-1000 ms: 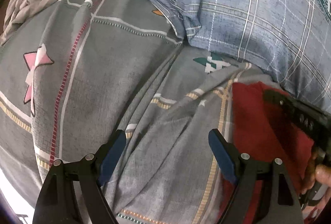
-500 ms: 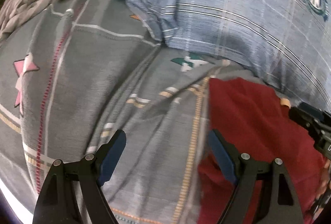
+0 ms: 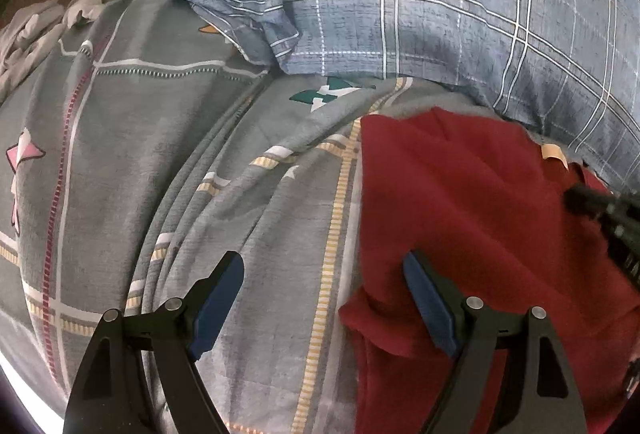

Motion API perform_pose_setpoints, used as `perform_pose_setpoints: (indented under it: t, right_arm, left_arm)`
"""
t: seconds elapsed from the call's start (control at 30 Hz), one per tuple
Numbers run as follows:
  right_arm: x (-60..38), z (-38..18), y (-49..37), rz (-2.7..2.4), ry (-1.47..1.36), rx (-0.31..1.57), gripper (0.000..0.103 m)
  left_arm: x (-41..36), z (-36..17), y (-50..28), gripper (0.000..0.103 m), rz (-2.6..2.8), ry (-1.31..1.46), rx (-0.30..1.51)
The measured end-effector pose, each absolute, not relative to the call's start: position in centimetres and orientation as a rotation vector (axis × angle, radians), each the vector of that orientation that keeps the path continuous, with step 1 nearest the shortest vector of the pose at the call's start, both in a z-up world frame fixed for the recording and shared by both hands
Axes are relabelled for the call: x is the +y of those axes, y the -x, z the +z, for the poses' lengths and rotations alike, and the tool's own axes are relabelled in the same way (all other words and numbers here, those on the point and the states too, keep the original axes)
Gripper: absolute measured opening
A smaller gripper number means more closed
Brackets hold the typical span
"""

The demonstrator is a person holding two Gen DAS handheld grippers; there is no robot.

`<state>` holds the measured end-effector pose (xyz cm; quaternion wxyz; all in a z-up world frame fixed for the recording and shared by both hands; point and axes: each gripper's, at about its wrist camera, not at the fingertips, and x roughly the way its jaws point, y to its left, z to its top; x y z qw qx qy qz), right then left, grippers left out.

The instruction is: Fold small clothes

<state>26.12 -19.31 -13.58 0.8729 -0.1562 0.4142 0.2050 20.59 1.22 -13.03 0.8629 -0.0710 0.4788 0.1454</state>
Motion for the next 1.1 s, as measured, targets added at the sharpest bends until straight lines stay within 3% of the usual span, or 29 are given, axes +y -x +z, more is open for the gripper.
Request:
perform_pose_setpoints:
  t: [0.23, 0.27, 0.3, 0.33, 0.37, 0.4, 0.43, 0.63, 0.77, 0.8, 0.83, 0.87, 0.9, 0.97, 1.03, 1.1]
  right_arm:
    - [-21.9, -12.8, -26.6, 0.343, 0.227, 0.865, 0.004]
    - [-23.2, -11.7, -26.1, 0.319, 0.216, 0.851, 0.012]
    - [-24.5, -10.8, -25.8, 0.304, 0.190, 0.843, 0.030]
    - [-26.9, -9.4, -25.1, 0.277, 0.139, 0.825, 0.040]
    - [-29.4, -8.2, -24.2, 0.233, 0.095, 0.800, 0.060]
    - [-30.7, -7.5, -23.7, 0.201, 0.079, 0.786, 0.069]
    - [-32.8, -6.8, -22.9, 0.152, 0.073, 0.771, 0.069]
    - [-39.1, -9.1, -21.6, 0.030, -0.042, 0.873, 0.069]
    - [-38.4, -12.6, -22.5, 0.079, -0.082, 0.942, 0.068]
    - [-37.8, -13.0, -22.9, 0.079, -0.058, 0.959, 0.059]
    - [-37.1, -13.5, -23.2, 0.081, -0.009, 0.974, 0.043]
    - [-36.9, -13.5, -23.2, 0.089, 0.005, 0.972, 0.014]
    - [-36.7, -13.1, -23.0, 0.080, 0.013, 0.950, 0.008]
    - [-36.7, -11.6, -22.5, 0.066, 0.029, 0.892, 0.005]
    - [-37.1, -10.3, -22.1, 0.033, 0.036, 0.836, 0.005]
    - [-37.4, -9.6, -22.0, 0.019, 0.035, 0.808, 0.005]
  left_arm:
    - [0.7, -13.6, -20.8, 0.082, 0.303, 0.120, 1.009]
    - [0.8, -13.6, -20.8, 0.082, 0.300, 0.133, 1.012]
    - [1.0, -13.7, -20.7, 0.083, 0.296, 0.148, 1.015]
    - [1.3, -13.8, -20.7, 0.083, 0.291, 0.163, 1.020]
    - [1.5, -14.0, -20.7, 0.083, 0.286, 0.190, 1.027]
    - [1.8, -14.1, -20.7, 0.083, 0.285, 0.216, 1.028]
    - [2.2, -14.2, -20.6, 0.085, 0.287, 0.241, 1.027]
    - [3.0, -14.9, -20.5, 0.101, 0.324, 0.281, 1.017]
    - [3.0, -15.3, -20.5, 0.103, 0.325, 0.286, 1.009]
    - [3.0, -15.4, -20.5, 0.103, 0.324, 0.293, 1.009]
    - [3.0, -15.4, -20.5, 0.103, 0.317, 0.296, 1.008]
    - [3.1, -15.5, -20.4, 0.103, 0.311, 0.293, 1.006]
    - [3.1, -15.5, -20.4, 0.103, 0.305, 0.292, 1.005]
    - [3.4, -15.3, -20.3, 0.102, 0.285, 0.306, 1.023]
    - [4.0, -14.4, -20.2, 0.090, 0.272, 0.352, 1.019]
    - [4.0, -13.0, -19.7, 0.084, 0.291, 0.326, 0.944]
